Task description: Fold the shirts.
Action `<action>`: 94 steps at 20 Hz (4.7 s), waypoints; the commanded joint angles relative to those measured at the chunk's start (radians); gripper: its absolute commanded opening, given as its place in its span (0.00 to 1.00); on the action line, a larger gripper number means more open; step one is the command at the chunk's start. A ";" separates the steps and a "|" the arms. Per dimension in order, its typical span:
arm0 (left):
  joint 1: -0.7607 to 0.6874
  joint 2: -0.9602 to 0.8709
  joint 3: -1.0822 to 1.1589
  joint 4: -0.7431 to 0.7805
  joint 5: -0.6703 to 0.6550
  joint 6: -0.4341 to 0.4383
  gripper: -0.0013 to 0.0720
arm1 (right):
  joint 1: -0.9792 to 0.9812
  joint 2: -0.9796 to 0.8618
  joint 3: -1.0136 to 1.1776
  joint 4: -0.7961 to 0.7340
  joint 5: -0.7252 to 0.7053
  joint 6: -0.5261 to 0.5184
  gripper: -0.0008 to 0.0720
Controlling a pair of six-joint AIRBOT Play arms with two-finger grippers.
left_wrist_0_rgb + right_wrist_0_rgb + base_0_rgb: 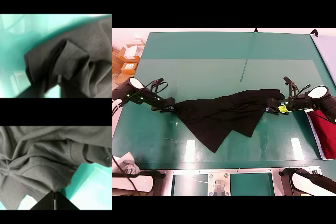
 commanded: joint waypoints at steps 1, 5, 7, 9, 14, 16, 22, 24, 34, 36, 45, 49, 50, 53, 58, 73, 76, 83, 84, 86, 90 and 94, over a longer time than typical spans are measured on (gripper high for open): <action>-0.002 -0.014 0.004 -0.022 0.030 0.027 0.05 | 0.000 0.001 0.000 0.000 -0.011 0.001 0.03; 0.000 0.000 0.020 -0.061 0.002 0.054 0.04 | -0.010 0.002 0.021 0.007 -0.006 0.001 0.03; 0.000 0.057 0.095 -0.060 -0.022 0.053 0.04 | -0.032 0.011 0.107 0.060 0.054 0.000 0.03; 0.000 0.168 0.225 -0.059 -0.006 0.053 0.04 | -0.072 0.043 0.267 0.109 0.130 0.001 0.03; 0.000 0.449 0.677 -0.050 0.075 0.045 0.04 | -0.229 0.154 0.801 0.187 0.192 0.064 0.03; 0.000 0.515 0.838 -0.050 0.083 0.043 0.04 | -0.293 0.178 1.017 0.195 0.189 0.100 0.03; 0.000 0.680 1.030 0.045 0.135 0.042 0.04 | -0.368 0.246 1.345 0.195 0.036 0.154 0.03; 0.000 0.712 1.031 0.085 0.127 0.039 0.05 | -0.368 0.279 1.340 0.193 -0.023 0.154 0.03; 0.000 0.643 0.834 0.088 0.027 -0.026 0.05 | -0.341 0.217 1.073 0.195 -0.082 0.119 0.03; 0.000 0.573 0.697 0.040 0.030 -0.011 0.05 | -0.290 0.139 0.990 0.194 -0.082 0.074 0.03; -0.001 -0.045 0.384 -0.188 0.268 0.197 0.05 | -0.132 -0.489 0.851 0.195 -0.172 0.030 0.03; -0.001 -0.224 0.384 -0.327 0.353 0.263 0.05 | -0.128 -0.666 0.850 0.195 -0.167 0.041 0.03; 0.000 -0.236 0.384 -0.328 0.364 0.262 0.15 | -0.131 -0.684 0.851 0.195 -0.163 0.050 0.14; 0.035 -0.234 0.435 -0.327 0.288 0.240 0.87 | -0.186 -0.685 0.880 0.194 -0.058 0.064 0.41; 0.204 -0.222 0.571 -0.302 -0.194 0.117 0.87 | -0.370 -0.627 0.846 0.116 0.290 0.059 0.41; 0.260 0.049 -0.181 -0.075 -0.246 0.017 0.86 | -0.626 -0.332 0.098 0.025 0.076 -0.166 0.41; 0.197 0.052 -0.272 -0.106 -0.146 0.019 0.86 | -0.625 -0.334 0.076 0.031 0.048 -0.166 0.41; 0.072 0.051 -0.301 -0.218 -0.047 0.080 0.17 | -0.556 -0.371 0.065 0.063 0.032 -0.166 0.49; 0.072 0.051 -0.301 -0.211 -0.060 0.081 0.17 | -0.539 -0.380 0.065 0.063 0.025 -0.166 0.49; 0.072 0.051 -0.301 -0.201 -0.069 0.082 0.05 | -0.511 -0.397 0.065 0.064 0.006 -0.166 0.49; 0.072 0.051 -0.301 -0.196 -0.041 0.082 0.05 | -0.492 -0.404 0.065 0.065 0.041 -0.167 0.49; 0.072 0.051 -0.301 -0.196 -0.041 0.097 0.05 | -0.496 -0.404 0.065 0.042 0.083 -0.180 0.49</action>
